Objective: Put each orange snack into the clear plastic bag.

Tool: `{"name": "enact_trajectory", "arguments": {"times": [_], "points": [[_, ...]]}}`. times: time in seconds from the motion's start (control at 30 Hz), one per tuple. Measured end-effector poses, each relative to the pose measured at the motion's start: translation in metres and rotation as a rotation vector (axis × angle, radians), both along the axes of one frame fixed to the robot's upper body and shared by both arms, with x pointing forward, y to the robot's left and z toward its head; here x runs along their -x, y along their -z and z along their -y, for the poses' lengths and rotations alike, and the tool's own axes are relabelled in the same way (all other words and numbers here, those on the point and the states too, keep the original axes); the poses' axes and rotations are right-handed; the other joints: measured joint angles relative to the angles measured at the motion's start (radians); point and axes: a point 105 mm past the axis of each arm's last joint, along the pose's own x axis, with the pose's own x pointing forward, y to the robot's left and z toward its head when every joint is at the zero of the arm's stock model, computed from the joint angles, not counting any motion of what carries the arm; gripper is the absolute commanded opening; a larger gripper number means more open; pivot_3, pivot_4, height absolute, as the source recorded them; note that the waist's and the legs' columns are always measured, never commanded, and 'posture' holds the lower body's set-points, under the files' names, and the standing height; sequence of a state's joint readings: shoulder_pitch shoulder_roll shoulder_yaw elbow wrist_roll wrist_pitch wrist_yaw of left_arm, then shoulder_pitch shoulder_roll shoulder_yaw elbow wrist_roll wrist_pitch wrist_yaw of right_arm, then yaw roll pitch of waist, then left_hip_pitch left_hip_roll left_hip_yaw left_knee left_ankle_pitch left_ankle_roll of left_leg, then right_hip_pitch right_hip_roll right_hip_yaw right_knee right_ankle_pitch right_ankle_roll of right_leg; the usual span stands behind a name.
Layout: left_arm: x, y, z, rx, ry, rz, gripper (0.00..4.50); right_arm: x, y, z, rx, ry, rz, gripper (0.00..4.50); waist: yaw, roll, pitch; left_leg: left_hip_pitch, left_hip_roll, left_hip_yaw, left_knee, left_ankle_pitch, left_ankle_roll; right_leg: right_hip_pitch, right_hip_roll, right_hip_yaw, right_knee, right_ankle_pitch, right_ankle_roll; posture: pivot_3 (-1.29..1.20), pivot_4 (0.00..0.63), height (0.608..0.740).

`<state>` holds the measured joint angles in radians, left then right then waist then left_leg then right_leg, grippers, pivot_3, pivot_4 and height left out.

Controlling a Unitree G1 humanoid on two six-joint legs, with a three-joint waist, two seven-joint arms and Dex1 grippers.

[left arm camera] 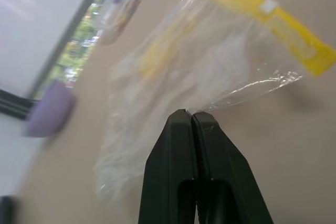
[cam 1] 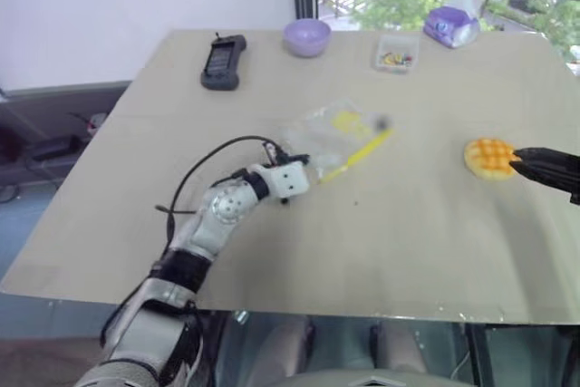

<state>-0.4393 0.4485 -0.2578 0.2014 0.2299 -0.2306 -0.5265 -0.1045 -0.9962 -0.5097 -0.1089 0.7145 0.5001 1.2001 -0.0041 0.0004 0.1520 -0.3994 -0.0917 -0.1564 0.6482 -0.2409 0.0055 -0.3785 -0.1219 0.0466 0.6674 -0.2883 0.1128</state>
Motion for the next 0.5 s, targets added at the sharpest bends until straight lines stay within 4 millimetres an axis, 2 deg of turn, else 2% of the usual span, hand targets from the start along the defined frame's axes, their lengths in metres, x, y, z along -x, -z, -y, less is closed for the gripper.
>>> {"name": "enact_trajectory", "arguments": {"times": [0.17,0.23,0.33,0.5], "points": [[0.010,-0.036,0.004,0.150,0.004,-0.064,0.08,-0.012,0.016,-0.015,0.049,0.012,-0.027,0.88,-0.012,-0.002,0.001,0.000,0.000,0.000,0.000,0.000,0.000,0.000,0.000,0.000,0.000,0.000,0.000,0.00,0.150,0.740],[0.012,-0.046,0.005,0.203,-0.006,-0.083,0.08,-0.017,0.030,-0.022,0.123,0.015,-0.042,0.88,-0.010,-0.003,0.002,0.000,0.000,0.000,0.000,0.000,0.000,0.001,0.000,0.000,0.000,0.000,0.000,0.00,0.150,0.740],[0.012,-0.051,0.004,0.216,-0.022,-0.100,0.08,-0.024,0.048,-0.029,0.201,0.023,-0.075,0.88,-0.009,-0.004,0.003,0.000,0.000,0.000,0.000,0.000,0.000,0.001,0.000,0.000,0.000,0.000,0.000,0.00,0.150,0.740],[0.017,-0.060,0.008,0.262,-0.017,-0.129,0.08,-0.049,0.036,-0.036,0.270,0.070,0.079,0.88,-0.011,-0.008,0.005,0.000,0.000,0.000,0.000,0.002,-0.004,0.001,0.001,0.000,-0.001,0.000,0.000,0.00,0.150,0.740]]}}
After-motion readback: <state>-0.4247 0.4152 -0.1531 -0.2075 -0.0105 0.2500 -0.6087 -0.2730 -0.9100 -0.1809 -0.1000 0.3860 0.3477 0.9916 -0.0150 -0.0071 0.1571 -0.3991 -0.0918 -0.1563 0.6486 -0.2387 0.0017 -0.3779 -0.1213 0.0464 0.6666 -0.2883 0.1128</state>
